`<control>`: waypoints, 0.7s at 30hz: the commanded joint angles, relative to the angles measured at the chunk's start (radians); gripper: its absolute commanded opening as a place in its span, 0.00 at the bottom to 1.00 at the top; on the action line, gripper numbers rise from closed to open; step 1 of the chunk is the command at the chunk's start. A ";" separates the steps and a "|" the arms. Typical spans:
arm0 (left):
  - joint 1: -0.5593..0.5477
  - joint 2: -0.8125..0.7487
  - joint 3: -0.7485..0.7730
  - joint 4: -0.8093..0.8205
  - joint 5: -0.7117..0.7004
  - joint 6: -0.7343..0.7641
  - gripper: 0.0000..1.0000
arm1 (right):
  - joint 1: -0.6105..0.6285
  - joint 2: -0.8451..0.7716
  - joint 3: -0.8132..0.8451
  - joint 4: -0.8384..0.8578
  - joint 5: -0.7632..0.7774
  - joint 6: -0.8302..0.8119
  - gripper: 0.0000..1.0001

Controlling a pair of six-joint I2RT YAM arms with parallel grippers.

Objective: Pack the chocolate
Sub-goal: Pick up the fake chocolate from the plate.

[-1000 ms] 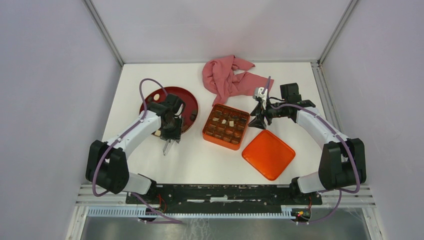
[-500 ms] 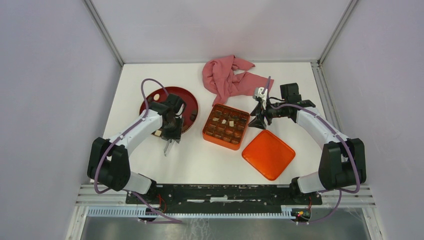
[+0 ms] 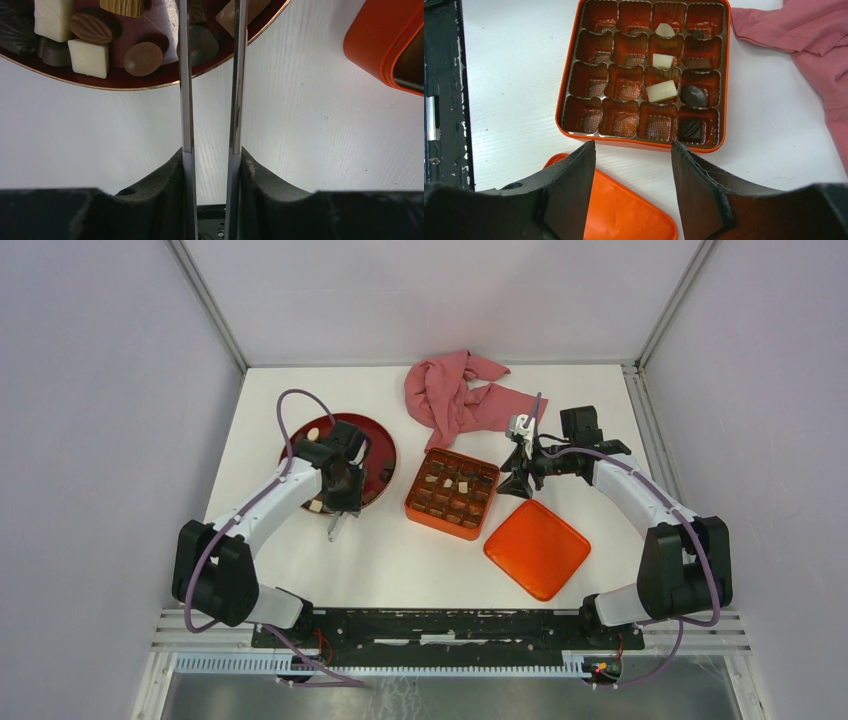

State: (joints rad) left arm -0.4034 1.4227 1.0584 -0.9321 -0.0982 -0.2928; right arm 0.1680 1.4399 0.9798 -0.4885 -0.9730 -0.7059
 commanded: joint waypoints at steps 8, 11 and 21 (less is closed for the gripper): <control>0.004 -0.072 0.052 0.029 -0.033 0.008 0.02 | -0.002 -0.001 0.043 -0.004 -0.035 -0.021 0.63; 0.004 -0.101 0.045 0.044 -0.009 0.006 0.02 | -0.003 0.000 0.042 -0.004 -0.035 -0.023 0.63; 0.003 -0.276 -0.032 0.193 0.265 -0.020 0.02 | -0.003 0.005 0.043 -0.004 -0.033 -0.022 0.63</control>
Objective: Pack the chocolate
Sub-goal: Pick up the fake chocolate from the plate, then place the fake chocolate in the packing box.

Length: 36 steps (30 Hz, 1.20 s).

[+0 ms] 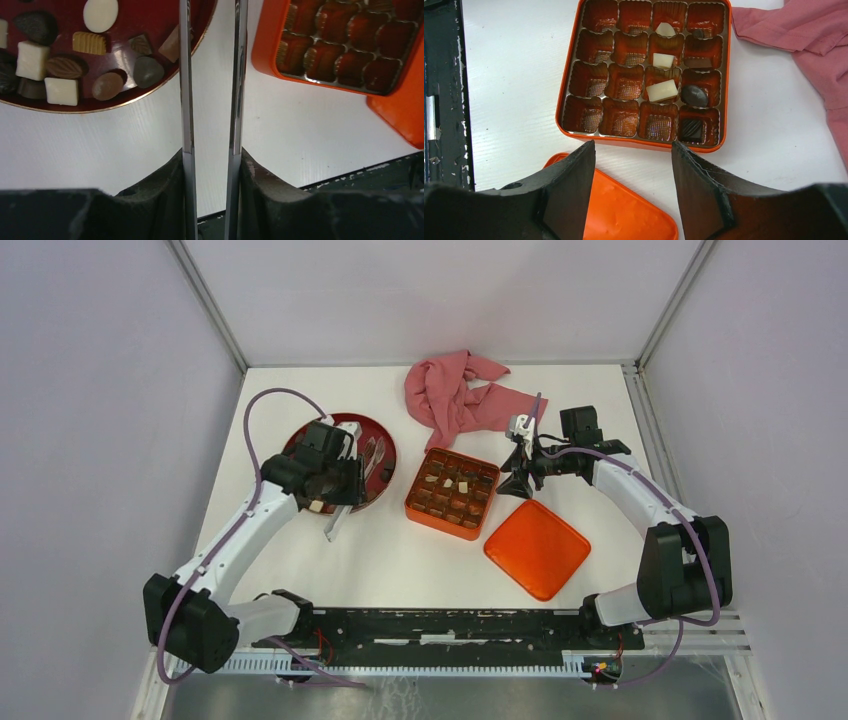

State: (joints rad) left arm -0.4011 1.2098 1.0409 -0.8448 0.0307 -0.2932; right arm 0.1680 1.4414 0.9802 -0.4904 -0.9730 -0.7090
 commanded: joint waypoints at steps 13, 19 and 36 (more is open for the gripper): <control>0.002 -0.031 -0.004 0.075 -0.012 -0.013 0.02 | -0.003 -0.002 0.043 -0.002 -0.034 -0.018 0.64; 0.002 -0.034 -0.012 0.079 -0.016 -0.016 0.02 | -0.002 -0.001 0.043 -0.002 -0.035 -0.018 0.64; -0.201 -0.086 -0.154 0.443 0.325 -0.173 0.02 | -0.003 0.004 0.040 0.009 -0.018 -0.011 0.64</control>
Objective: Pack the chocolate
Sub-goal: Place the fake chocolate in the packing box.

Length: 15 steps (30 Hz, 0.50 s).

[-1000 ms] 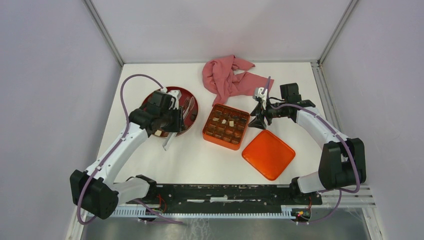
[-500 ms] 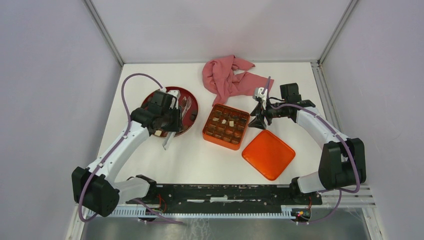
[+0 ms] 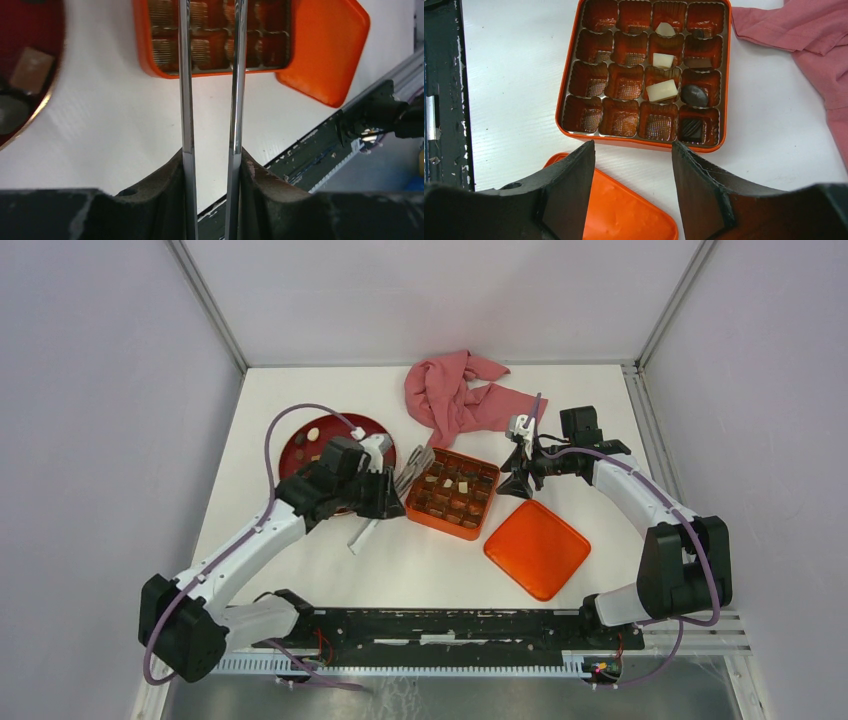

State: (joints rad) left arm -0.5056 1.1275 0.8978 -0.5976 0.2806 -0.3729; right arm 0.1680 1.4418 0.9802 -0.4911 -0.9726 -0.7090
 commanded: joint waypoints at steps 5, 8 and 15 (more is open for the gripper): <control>-0.238 0.089 0.004 0.289 0.008 -0.142 0.02 | -0.002 0.000 0.040 0.014 -0.012 -0.009 0.64; -0.287 0.159 0.038 0.285 -0.037 -0.139 0.02 | -0.002 -0.006 0.040 0.015 -0.009 -0.007 0.64; -0.342 0.289 0.107 0.253 -0.098 -0.116 0.02 | -0.003 -0.010 0.038 0.017 -0.008 -0.007 0.64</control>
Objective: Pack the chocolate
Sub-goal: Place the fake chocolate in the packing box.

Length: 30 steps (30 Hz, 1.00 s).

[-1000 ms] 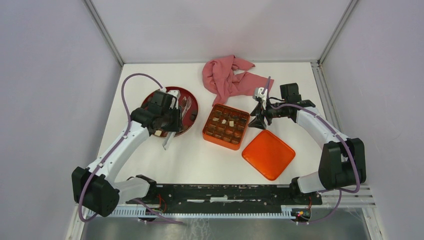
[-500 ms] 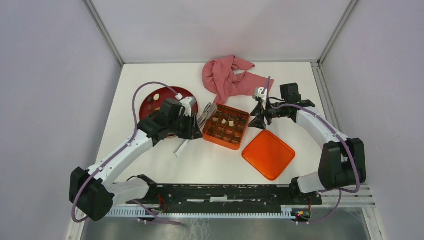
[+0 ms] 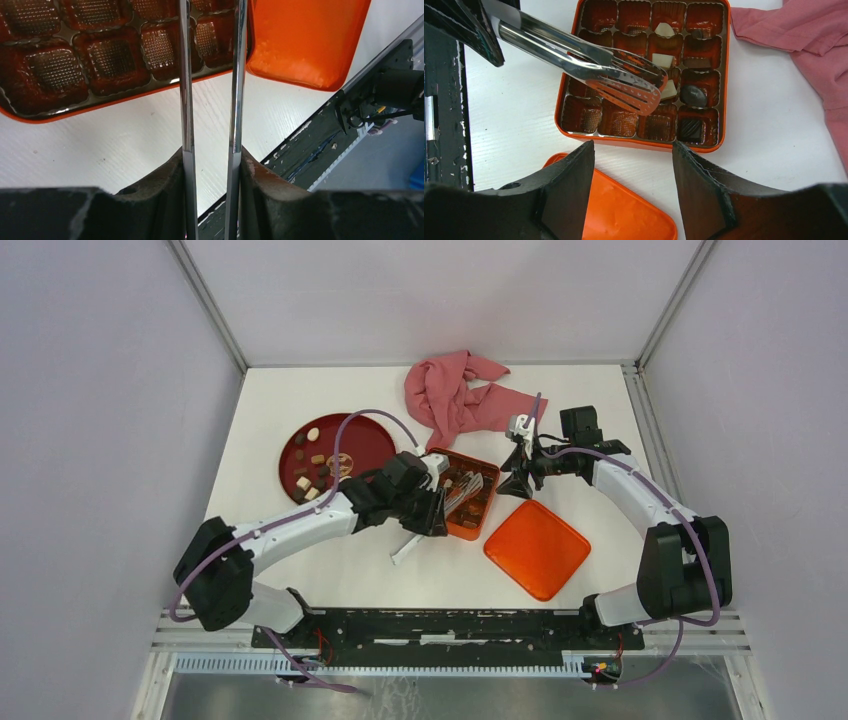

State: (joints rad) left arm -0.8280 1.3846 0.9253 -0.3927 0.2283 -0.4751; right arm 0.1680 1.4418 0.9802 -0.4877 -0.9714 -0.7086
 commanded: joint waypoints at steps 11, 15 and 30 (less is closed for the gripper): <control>-0.047 0.157 0.171 -0.019 -0.096 0.027 0.03 | -0.003 -0.008 0.038 0.012 -0.009 -0.011 0.65; -0.053 0.175 0.177 -0.034 -0.111 0.036 0.15 | -0.003 -0.007 0.038 0.012 -0.011 -0.011 0.65; -0.082 0.168 0.182 -0.036 -0.140 0.035 0.46 | -0.003 -0.005 0.040 0.008 -0.013 -0.014 0.66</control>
State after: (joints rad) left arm -0.8997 1.5612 1.0561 -0.4484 0.1047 -0.4732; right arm 0.1680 1.4418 0.9802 -0.4877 -0.9714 -0.7086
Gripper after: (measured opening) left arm 0.465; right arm 0.655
